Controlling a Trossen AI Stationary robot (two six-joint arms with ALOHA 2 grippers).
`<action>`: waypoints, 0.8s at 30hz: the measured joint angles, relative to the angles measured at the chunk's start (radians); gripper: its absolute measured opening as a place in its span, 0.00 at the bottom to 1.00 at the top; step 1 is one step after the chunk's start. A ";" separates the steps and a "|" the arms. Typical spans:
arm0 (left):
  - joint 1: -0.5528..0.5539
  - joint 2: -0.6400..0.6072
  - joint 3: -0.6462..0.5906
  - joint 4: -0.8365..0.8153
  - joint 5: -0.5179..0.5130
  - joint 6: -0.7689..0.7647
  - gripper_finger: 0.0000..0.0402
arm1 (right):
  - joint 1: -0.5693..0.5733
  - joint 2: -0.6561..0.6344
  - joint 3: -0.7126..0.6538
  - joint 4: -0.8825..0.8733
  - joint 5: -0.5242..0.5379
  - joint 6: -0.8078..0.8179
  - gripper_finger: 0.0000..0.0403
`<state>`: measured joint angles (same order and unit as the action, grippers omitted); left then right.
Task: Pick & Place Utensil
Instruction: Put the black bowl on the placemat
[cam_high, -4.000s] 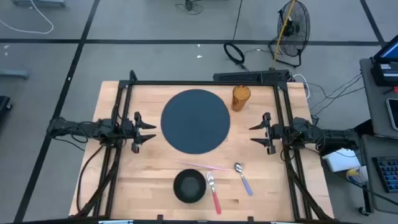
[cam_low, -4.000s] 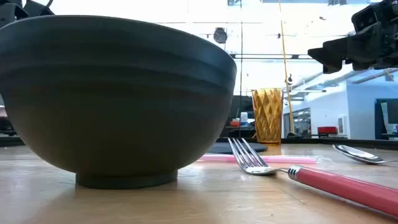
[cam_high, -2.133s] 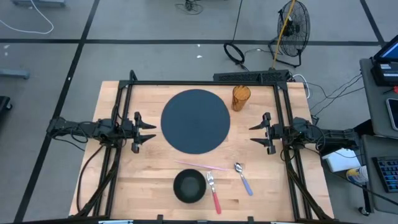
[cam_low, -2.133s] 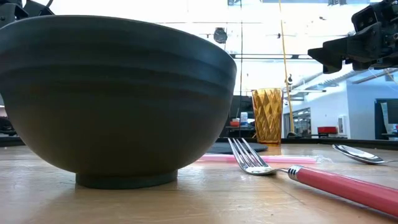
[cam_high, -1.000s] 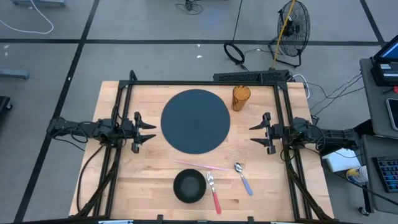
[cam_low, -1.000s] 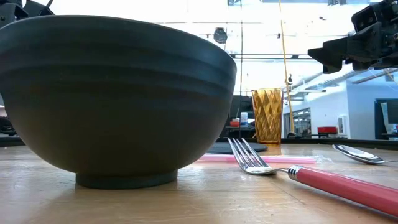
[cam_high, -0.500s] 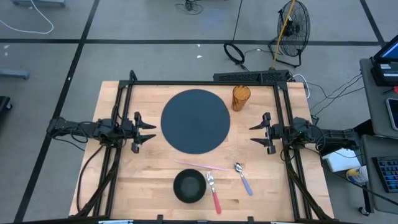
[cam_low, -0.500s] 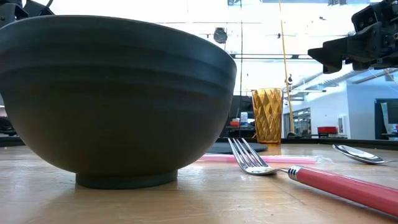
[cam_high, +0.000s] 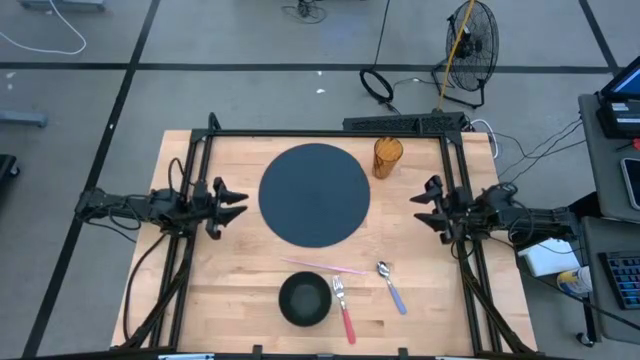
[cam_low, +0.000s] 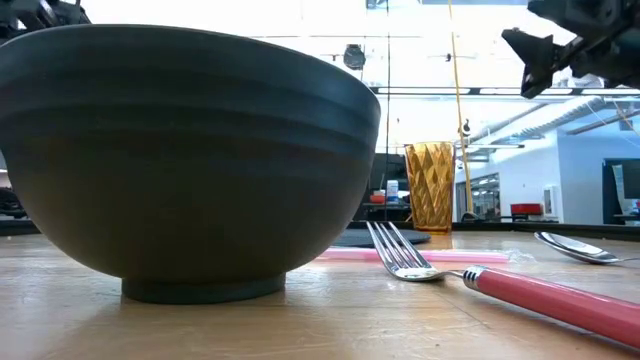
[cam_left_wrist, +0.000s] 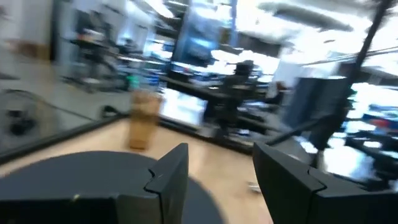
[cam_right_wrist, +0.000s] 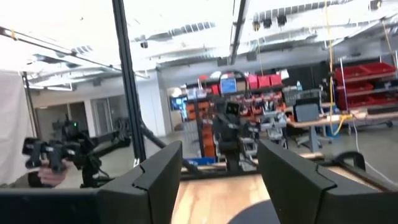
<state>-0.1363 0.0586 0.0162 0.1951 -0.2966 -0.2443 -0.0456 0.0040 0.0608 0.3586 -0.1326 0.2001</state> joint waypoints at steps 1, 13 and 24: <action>0.001 0.000 0.000 -0.018 -0.017 -0.005 0.46 | 0.000 0.000 0.000 0.010 0.000 0.000 0.52; 0.003 0.000 0.000 -0.059 -0.060 -0.010 0.46 | 0.000 0.002 0.000 0.033 0.088 -0.077 0.52; 0.004 0.094 0.000 0.072 0.088 0.089 0.46 | 0.002 0.086 0.018 0.049 0.006 -0.206 0.52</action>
<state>-0.1326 0.1527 0.0159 0.2674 -0.2089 -0.1553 -0.0437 0.0902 0.0786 0.4080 -0.1262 -0.0058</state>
